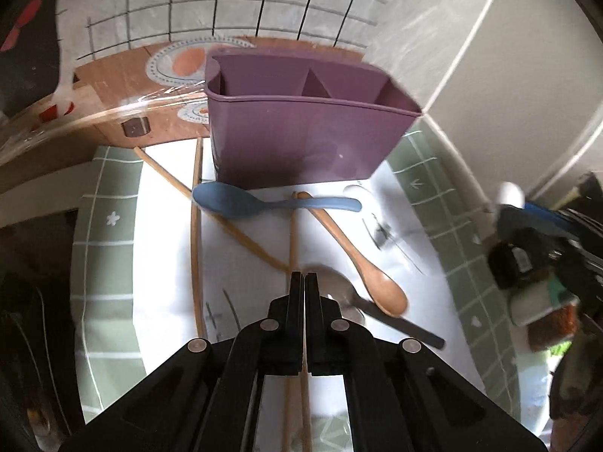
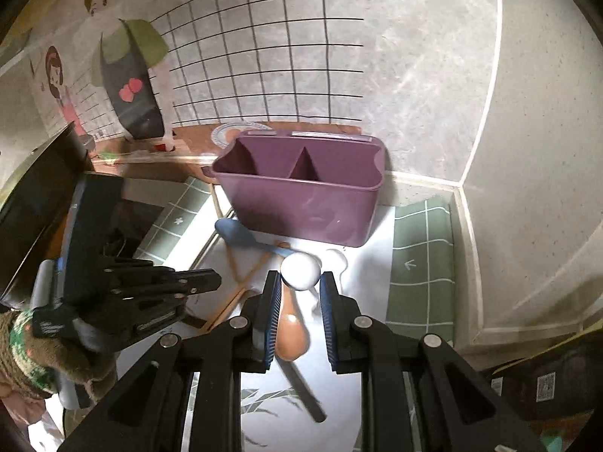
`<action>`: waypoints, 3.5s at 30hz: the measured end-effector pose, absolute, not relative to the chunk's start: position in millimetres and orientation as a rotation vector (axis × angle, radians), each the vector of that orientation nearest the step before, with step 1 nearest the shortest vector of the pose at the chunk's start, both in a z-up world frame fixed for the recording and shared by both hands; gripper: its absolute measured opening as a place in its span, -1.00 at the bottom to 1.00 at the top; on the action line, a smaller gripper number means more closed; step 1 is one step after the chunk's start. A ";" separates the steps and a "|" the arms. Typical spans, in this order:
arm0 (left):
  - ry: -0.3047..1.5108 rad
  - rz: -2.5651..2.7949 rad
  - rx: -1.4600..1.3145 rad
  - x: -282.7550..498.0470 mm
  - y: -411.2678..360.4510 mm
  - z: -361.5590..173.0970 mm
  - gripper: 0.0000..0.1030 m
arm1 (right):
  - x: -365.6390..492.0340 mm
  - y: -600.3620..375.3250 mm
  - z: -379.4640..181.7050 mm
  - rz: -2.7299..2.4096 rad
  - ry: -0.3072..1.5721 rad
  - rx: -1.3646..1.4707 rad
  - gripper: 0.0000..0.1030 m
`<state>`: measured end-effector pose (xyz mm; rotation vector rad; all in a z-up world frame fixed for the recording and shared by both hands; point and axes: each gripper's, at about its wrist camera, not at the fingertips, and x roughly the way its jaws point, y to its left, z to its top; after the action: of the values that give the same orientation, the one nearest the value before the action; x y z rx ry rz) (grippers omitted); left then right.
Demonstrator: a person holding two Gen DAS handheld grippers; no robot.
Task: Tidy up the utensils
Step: 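Grasp the white-knob metal spoon with the right tool while the left tool grasps a wooden chopstick, then lift the spoon with the right tool while the left tool lifts the chopstick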
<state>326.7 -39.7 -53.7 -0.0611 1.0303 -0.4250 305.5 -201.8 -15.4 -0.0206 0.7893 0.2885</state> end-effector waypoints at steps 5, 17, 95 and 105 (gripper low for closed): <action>1.083 -0.438 0.036 306.0 -49.2 -61.0 -0.87 | 292.9 -198.4 -12.6 0.285 0.796 -0.042 -0.63; 1.129 -0.400 0.084 330.2 -47.8 -92.6 -0.54 | 286.3 -214.9 -19.9 0.283 0.797 -0.037 -0.63; 0.860 -0.380 -0.130 306.4 -9.8 -40.4 -0.87 | 413.9 -186.1 -122.6 0.273 0.969 -0.032 -0.61; 0.567 -0.382 -0.096 288.5 -14.7 87.7 -0.87 | 343.5 -200.5 9.7 0.254 0.698 -0.056 -0.61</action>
<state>288.5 -14.7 87.7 -0.0962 0.5665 -0.3821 343.5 -200.5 9.7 -0.0557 0.6981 0.2543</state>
